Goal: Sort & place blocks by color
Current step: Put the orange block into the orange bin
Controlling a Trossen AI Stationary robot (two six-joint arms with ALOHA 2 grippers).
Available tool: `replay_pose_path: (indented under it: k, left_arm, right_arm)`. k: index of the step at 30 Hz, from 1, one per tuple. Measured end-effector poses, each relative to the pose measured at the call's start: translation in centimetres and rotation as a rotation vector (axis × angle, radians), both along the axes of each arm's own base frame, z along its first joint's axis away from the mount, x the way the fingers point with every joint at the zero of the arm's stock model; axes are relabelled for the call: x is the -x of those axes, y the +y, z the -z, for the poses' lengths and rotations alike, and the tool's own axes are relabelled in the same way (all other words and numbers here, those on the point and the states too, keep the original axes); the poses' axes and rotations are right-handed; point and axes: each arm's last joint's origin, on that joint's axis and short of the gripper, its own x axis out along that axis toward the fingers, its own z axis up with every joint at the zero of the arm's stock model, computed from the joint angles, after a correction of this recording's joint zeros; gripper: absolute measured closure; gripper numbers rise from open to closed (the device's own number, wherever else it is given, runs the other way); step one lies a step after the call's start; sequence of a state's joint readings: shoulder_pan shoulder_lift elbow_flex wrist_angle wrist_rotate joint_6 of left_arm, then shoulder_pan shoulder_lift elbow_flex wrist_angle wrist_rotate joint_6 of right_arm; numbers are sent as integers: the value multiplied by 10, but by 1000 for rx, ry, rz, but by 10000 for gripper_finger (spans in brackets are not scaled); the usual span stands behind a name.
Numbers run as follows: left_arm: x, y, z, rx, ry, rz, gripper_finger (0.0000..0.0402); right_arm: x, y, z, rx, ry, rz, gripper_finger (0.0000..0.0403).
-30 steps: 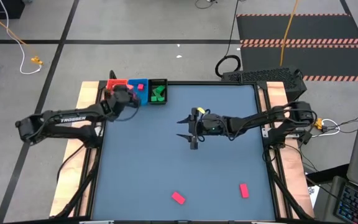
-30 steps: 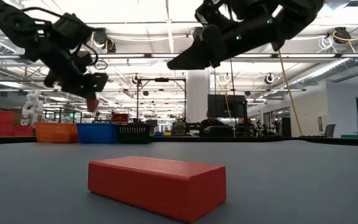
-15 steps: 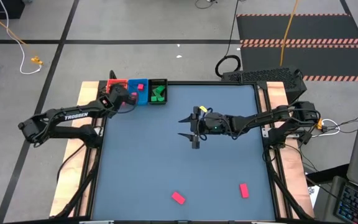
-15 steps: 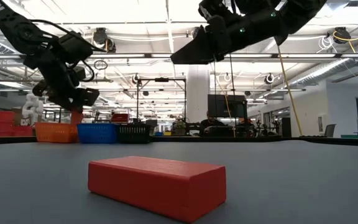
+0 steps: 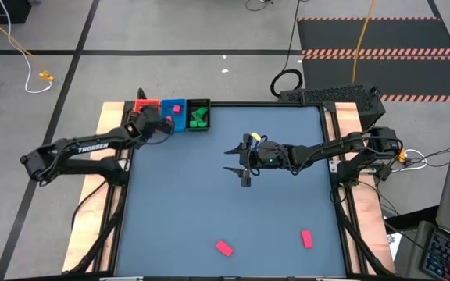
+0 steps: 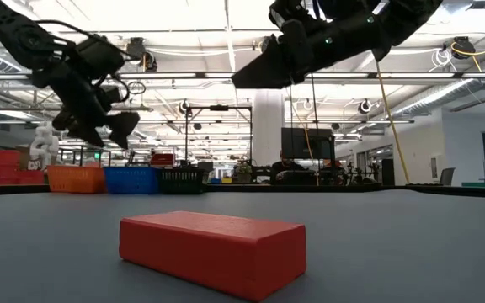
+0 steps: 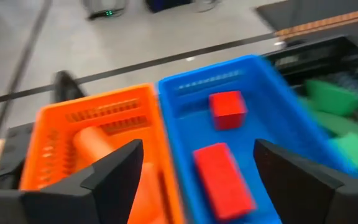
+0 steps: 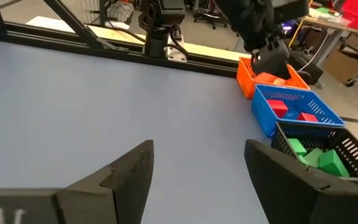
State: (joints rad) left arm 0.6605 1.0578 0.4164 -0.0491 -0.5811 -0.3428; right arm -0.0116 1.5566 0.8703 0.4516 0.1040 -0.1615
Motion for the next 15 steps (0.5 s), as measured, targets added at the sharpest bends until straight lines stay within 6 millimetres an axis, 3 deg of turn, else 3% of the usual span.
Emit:
replay_pose_path:
  k: [6, 15]
  left_arm:
    - [1, -11, -1, 33, 18, 36, 93]
    - [17, 0, 9, 120, 43, -107, 154]
  right_arm:
    - [0, 0, 1, -1, 15, 0, 156]
    - [0, 0, 0, -18, -7, 6, 156]
